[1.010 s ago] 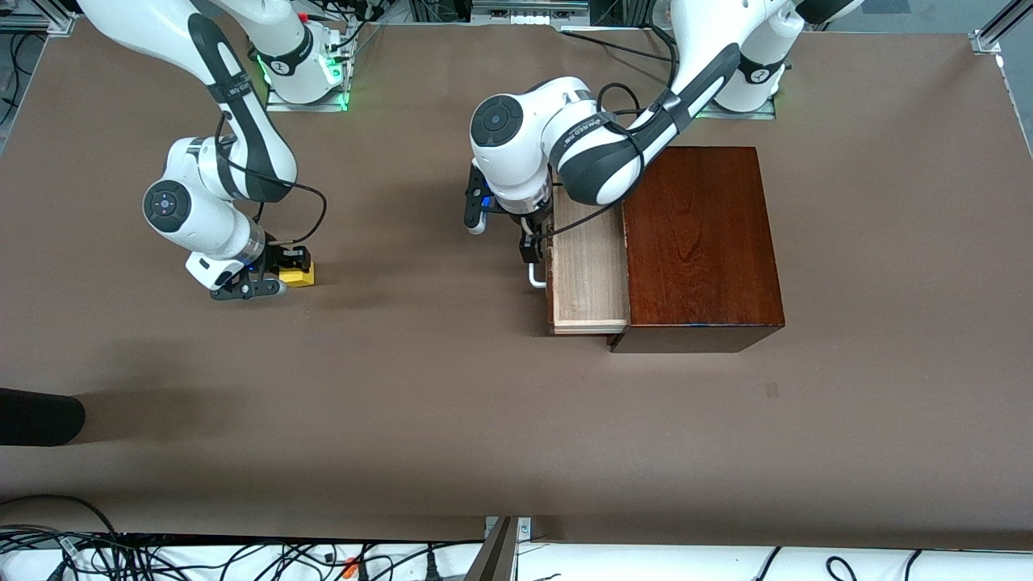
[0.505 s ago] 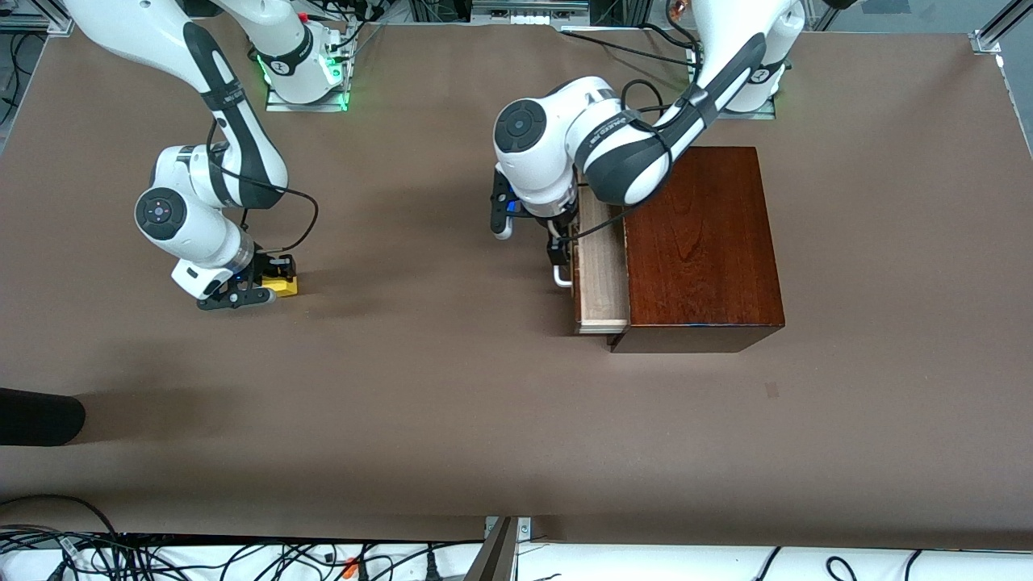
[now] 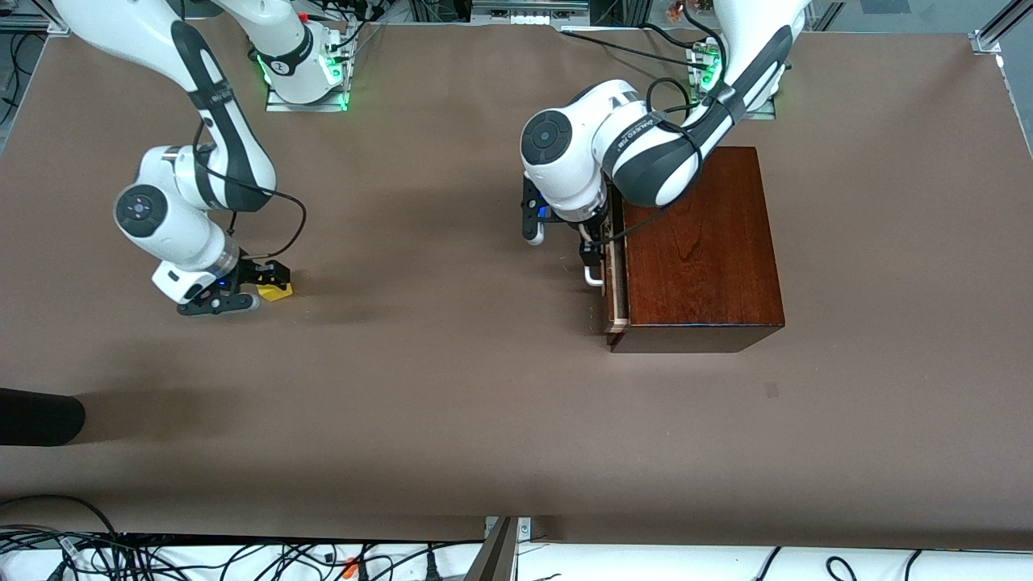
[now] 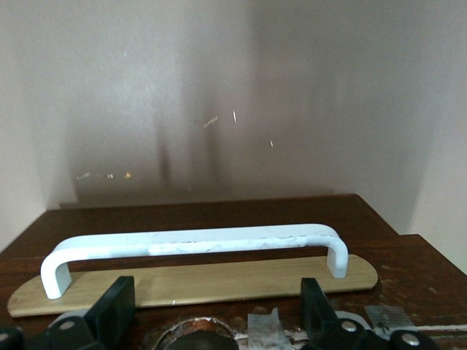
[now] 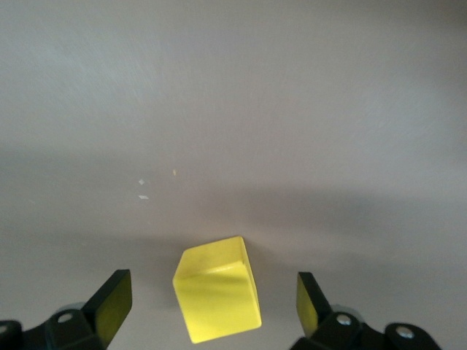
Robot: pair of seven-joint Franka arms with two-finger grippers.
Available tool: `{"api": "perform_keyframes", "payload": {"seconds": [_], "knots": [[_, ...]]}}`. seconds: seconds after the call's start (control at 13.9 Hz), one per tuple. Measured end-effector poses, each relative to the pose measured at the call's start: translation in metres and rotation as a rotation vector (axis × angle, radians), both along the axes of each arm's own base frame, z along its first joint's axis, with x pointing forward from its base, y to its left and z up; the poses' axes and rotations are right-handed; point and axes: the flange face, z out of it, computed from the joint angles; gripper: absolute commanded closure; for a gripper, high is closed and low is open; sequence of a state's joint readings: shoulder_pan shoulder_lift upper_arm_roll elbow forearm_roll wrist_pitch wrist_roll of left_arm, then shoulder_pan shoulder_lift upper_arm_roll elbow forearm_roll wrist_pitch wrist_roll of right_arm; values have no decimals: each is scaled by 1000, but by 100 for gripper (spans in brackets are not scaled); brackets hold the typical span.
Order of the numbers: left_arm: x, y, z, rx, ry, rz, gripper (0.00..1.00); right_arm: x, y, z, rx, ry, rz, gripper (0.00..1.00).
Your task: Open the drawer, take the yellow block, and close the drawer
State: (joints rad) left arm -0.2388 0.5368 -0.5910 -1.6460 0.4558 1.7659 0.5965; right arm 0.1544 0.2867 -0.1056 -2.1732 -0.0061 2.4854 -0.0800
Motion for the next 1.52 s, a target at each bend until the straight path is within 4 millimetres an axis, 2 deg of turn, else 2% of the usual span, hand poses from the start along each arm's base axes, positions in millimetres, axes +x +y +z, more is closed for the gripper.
{"api": "perform_keyframes", "payload": {"seconds": [0.22, 0.36, 0.58, 0.72, 1.01, 1.15, 1.37, 1.52], "knots": [[5, 16, 0, 36, 20, 22, 0, 6, -11, 60, 14, -86, -20, 0], [5, 17, 2, 37, 21, 21, 0, 7, -18, 102, 20, -98, -35, 0], [5, 15, 6, 32, 10, 27, 0, -1, -9, 167, 31, -50, -77, 0], [2, 4, 24, 8, -37, 75, 0, -8, 3, 207, 37, -40, -92, 0], [-3, -29, 85, -78, -164, 310, 0, -13, 19, 288, 43, -34, -80, 0], [1, -26, 127, -104, -208, 454, 0, -14, 21, 318, 70, -32, -85, 0], [4, -8, 198, -130, -308, 657, 0, -15, 13, 336, 90, -30, -104, 0], [7, 14, 236, -147, -316, 792, 0, -15, 11, 340, 103, -17, -111, 0]]}}
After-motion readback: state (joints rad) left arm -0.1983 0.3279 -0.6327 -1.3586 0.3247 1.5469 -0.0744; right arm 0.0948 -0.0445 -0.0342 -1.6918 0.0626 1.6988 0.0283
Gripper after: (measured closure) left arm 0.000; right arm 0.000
